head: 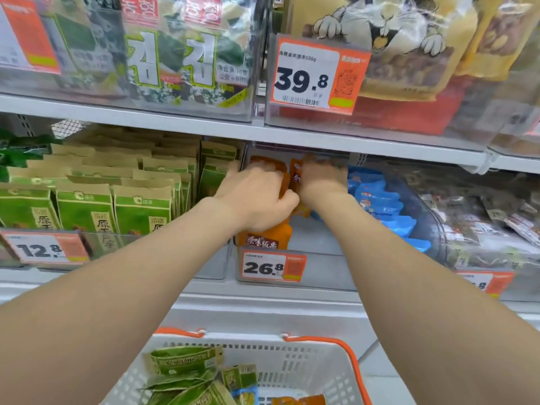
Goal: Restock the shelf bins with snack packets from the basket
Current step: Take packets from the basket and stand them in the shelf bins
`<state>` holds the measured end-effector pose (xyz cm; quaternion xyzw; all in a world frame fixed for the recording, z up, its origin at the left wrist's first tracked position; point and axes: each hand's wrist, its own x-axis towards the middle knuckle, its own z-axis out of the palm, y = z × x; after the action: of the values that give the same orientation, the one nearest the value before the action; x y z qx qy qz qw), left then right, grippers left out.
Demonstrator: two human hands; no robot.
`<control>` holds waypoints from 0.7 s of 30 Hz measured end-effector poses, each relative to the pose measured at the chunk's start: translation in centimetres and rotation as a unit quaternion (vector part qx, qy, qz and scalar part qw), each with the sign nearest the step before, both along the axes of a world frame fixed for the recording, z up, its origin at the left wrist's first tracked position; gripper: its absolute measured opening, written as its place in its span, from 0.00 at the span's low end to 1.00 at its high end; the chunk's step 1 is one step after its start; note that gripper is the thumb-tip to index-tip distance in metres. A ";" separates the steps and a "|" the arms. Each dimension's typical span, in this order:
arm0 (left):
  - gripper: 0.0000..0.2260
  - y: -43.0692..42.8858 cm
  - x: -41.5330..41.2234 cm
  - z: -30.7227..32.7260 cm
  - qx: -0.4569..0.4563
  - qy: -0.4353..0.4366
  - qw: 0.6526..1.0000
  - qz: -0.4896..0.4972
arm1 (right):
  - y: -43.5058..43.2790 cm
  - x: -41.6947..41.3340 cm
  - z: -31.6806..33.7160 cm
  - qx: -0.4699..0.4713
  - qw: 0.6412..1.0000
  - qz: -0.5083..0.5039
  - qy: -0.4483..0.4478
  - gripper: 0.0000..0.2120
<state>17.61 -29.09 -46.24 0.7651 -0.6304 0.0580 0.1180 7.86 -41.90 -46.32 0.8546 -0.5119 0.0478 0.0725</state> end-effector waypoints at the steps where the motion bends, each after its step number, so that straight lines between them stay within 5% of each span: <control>1: 0.20 -0.4 0.1 0.3 0.005 0.010 1.000 0.001 | -0.4 0.5 -0.2 -0.010 1.000 0.000 0.010 0.28; 8: 0.22 -1.7 1.7 -0.3 0.018 0.060 0.997 0.036 | -3.5 2.7 -2.0 -0.063 0.998 -0.019 -0.017 0.21; 16: 0.11 -1.9 1.5 -0.4 0.036 0.036 0.998 0.042 | -5.4 4.0 -2.5 -0.010 0.997 0.008 -0.073 0.17; 21: 0.14 -2.1 1.6 -0.7 0.037 0.018 0.998 0.051 | -6.4 4.7 -2.5 0.026 0.993 0.051 -0.099 0.14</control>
<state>19.16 -31.24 -46.90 0.8012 -0.5897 0.0270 0.0978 12.61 -48.26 -48.82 0.8722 -0.4736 0.1226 -0.0035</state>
